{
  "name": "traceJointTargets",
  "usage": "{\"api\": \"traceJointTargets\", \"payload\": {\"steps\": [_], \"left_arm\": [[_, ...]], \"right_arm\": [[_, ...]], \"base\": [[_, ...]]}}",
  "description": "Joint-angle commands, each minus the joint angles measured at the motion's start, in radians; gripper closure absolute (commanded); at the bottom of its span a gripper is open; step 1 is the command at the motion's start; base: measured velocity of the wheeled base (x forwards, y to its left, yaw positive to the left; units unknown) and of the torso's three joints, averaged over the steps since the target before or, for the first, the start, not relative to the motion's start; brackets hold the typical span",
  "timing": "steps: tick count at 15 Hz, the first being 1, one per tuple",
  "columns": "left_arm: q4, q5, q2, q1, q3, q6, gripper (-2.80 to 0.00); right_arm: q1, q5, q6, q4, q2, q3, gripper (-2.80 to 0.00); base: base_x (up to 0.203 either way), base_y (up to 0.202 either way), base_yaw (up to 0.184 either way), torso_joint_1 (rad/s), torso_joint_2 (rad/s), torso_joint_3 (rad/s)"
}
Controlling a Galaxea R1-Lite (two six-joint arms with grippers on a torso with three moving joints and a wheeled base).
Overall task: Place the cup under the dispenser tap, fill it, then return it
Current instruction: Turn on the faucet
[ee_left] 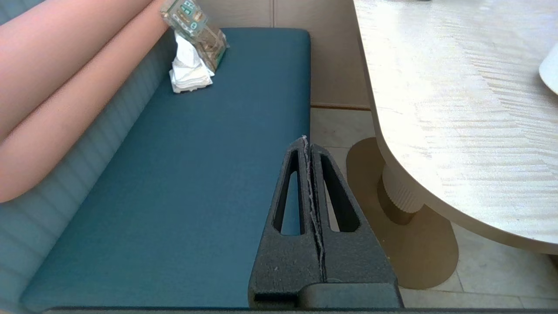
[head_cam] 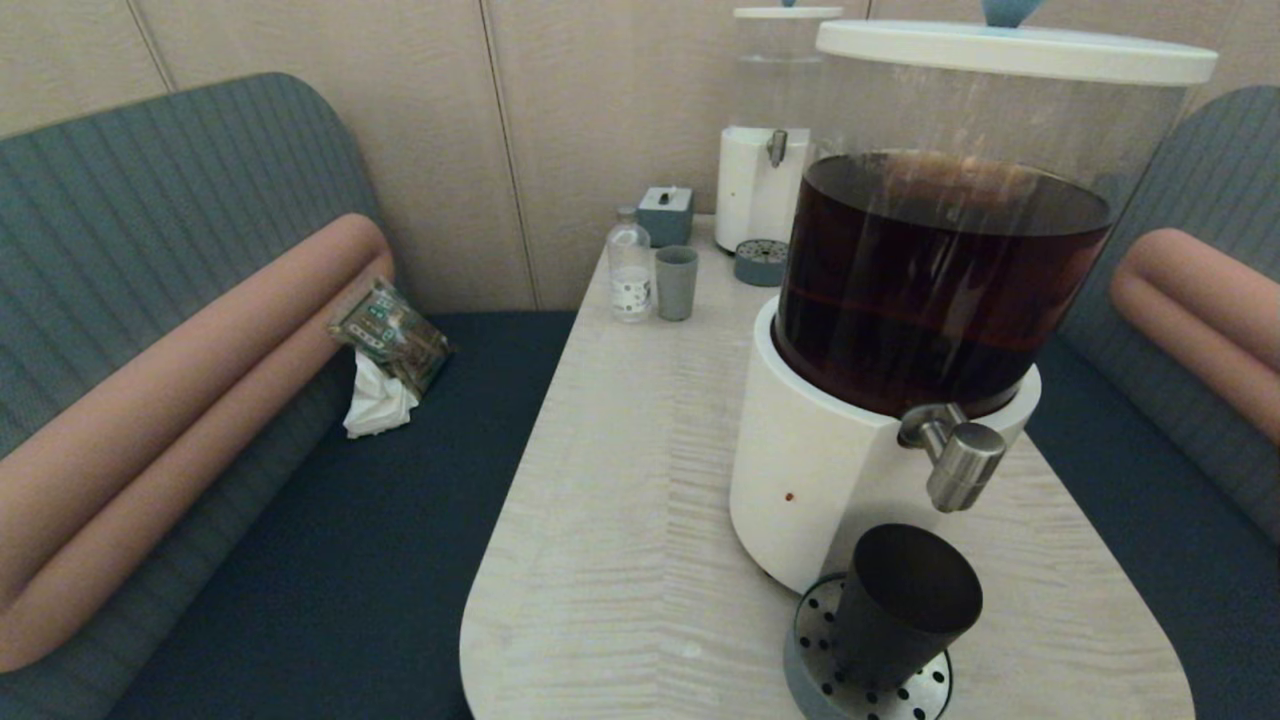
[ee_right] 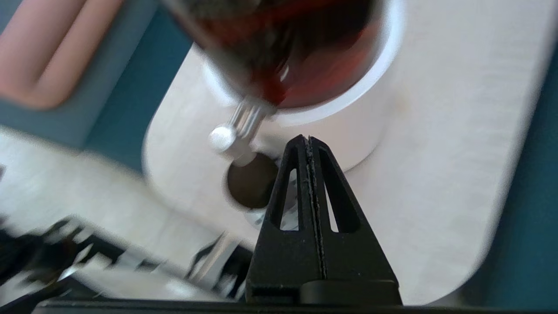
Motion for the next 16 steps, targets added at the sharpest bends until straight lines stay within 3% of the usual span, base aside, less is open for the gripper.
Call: {"api": "traceJointTargets", "payload": {"steps": [1,5,9,13,16], "left_arm": [[-0.001,0.0,0.001,0.0,0.001,0.0,0.0],[-0.001,-0.001,0.001,0.0,-0.001,0.0,0.0],[-0.001,-0.001,0.001,0.0,0.0,0.0,0.0],[-0.001,-0.001,0.001,0.0,0.0,0.0,0.0],[-0.001,-0.001,0.001,0.0,0.001,0.0,0.0]], "right_arm": [[0.047,-0.003,0.025,0.034,0.056,-0.006,0.0],[0.071,-0.003,0.106,0.043,0.107,0.007,0.0],[0.124,-0.008,0.104,0.038,0.117,0.027,0.0],[0.126,0.001,0.088,0.035,0.158,0.046,0.0],[0.133,0.0,0.019,0.022,0.173,0.083,0.0]], "base": [[0.0,0.0,0.0,0.0,0.0,0.0],[0.0,0.0,0.0,0.0,0.0,0.0],[0.0,0.0,0.0,0.0,0.0,0.0],[0.0,0.0,0.0,0.0,0.0,0.0],[0.0,0.0,0.0,0.0,0.0,0.0]]}}
